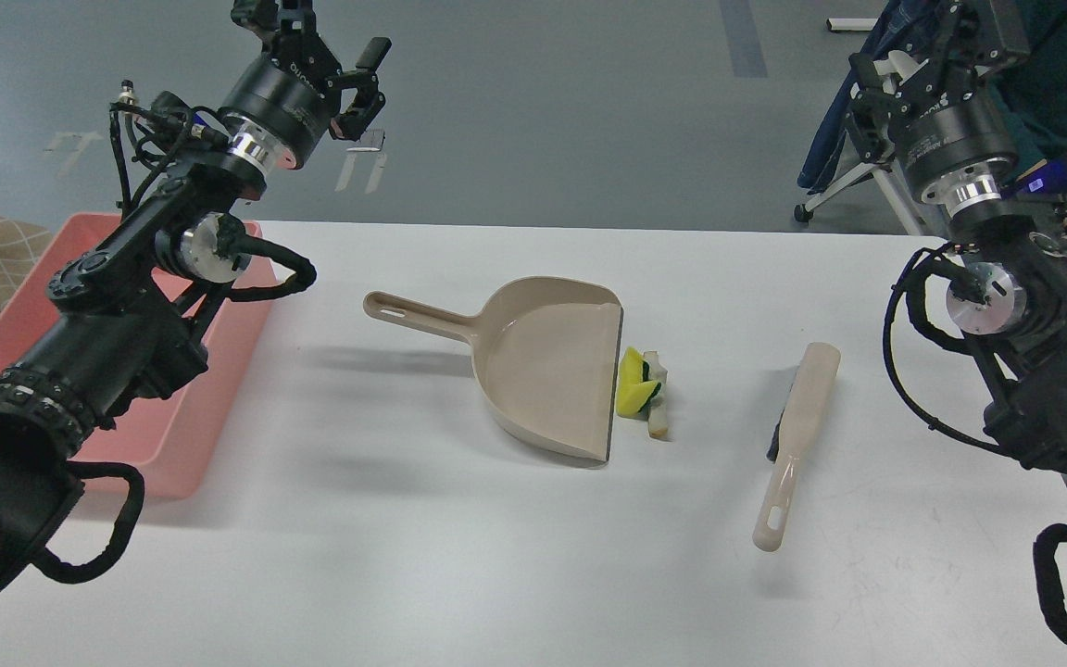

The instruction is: Sweep and dump garbage into bin

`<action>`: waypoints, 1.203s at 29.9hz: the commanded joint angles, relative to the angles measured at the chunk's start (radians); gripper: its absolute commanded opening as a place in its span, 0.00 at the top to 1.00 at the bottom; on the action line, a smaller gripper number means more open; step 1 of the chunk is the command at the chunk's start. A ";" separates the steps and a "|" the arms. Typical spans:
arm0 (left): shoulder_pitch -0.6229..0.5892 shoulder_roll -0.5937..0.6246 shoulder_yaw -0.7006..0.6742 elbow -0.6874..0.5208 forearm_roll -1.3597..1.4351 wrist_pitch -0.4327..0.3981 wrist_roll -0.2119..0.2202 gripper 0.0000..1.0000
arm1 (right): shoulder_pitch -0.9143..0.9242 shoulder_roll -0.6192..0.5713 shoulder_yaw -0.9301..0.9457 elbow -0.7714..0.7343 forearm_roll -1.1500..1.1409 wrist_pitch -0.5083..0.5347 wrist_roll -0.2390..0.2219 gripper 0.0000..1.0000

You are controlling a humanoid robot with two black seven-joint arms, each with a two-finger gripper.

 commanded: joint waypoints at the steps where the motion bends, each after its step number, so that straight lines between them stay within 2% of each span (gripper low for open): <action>1: 0.002 0.003 0.041 -0.008 -0.001 -0.004 -0.009 0.02 | -0.001 0.006 0.005 0.003 0.002 0.001 0.006 0.00; 9: -0.008 0.003 0.056 -0.011 -0.001 -0.006 -0.018 0.02 | -0.001 0.008 0.002 0.003 0.108 0.010 -0.010 0.00; 11: -0.008 0.003 0.056 -0.015 0.008 -0.004 -0.039 0.02 | -0.006 0.006 0.004 0.009 0.109 0.010 -0.011 0.00; 12: -0.008 0.002 0.056 -0.015 0.022 -0.003 -0.065 0.02 | -0.007 0.004 0.004 0.009 0.109 0.010 -0.011 0.00; 14: -0.009 -0.001 0.056 -0.015 0.032 -0.001 -0.076 0.02 | -0.007 0.004 0.004 0.009 0.109 0.008 -0.013 0.00; 23: -0.003 0.002 0.088 -0.029 0.045 0.003 -0.064 0.02 | -0.006 -0.002 0.004 0.009 0.109 0.001 -0.014 0.00; 28: -0.004 0.028 0.134 -0.091 0.048 0.036 -0.058 0.02 | -0.004 -0.002 0.004 0.010 0.109 -0.001 -0.014 0.00; 31: -0.006 0.074 0.193 -0.193 0.071 0.083 -0.027 0.02 | -0.004 -0.003 0.004 0.010 0.109 -0.002 -0.014 0.00; 36: -0.003 0.172 0.256 -0.348 0.146 0.140 -0.021 0.02 | -0.003 -0.005 0.004 0.010 0.109 -0.002 -0.014 0.00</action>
